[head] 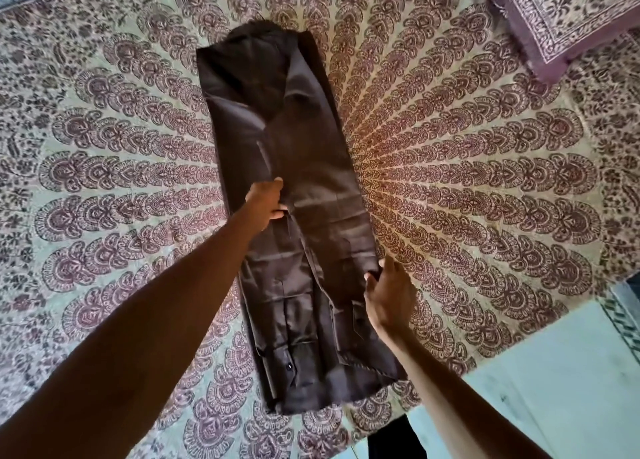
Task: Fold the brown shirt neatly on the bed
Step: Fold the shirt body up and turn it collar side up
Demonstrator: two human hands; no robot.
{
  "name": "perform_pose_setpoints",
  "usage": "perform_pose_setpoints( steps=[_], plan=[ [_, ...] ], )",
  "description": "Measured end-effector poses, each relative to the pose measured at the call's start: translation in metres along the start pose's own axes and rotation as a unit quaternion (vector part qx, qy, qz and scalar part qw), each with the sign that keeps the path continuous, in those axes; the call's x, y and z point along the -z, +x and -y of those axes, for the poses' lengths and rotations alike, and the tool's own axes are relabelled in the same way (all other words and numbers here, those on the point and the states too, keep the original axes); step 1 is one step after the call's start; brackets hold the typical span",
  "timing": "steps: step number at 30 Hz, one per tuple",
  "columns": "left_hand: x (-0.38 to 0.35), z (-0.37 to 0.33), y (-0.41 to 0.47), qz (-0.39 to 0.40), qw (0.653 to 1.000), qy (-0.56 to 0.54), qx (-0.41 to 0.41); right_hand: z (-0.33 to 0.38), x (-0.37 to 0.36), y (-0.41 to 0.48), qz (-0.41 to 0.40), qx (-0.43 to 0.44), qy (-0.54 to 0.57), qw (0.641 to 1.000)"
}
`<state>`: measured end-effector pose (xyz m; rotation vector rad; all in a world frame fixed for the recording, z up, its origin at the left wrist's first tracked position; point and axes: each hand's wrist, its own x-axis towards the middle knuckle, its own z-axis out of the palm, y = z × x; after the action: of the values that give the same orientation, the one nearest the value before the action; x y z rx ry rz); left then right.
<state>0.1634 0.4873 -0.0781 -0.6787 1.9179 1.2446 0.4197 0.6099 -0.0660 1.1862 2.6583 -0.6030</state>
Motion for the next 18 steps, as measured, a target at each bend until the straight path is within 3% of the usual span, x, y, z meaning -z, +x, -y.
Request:
perform_pose_setpoints(
  steps=[3, 12, 15, 18],
  plan=[
    [-0.005, 0.009, -0.006, 0.044, 0.998, 0.05, -0.023, -0.005, 0.003, -0.008, -0.005, -0.008, 0.015, 1.0],
    [-0.021, 0.053, -0.021, 0.094, 0.99, 0.106, -0.021, -0.025, 0.01, -0.013, 0.13, -0.045, -0.015, 0.99],
    [-0.022, 0.072, -0.027, 0.076, 0.99, 0.113, -0.041, -0.033, 0.012, -0.016, 0.188, -0.05, -0.007, 0.981],
    [-0.023, 0.087, -0.044, 0.032, 0.989, 0.101, -0.1, -0.046, 0.01, -0.027, 0.173, -0.048, 0.068, 0.981]
  ],
)
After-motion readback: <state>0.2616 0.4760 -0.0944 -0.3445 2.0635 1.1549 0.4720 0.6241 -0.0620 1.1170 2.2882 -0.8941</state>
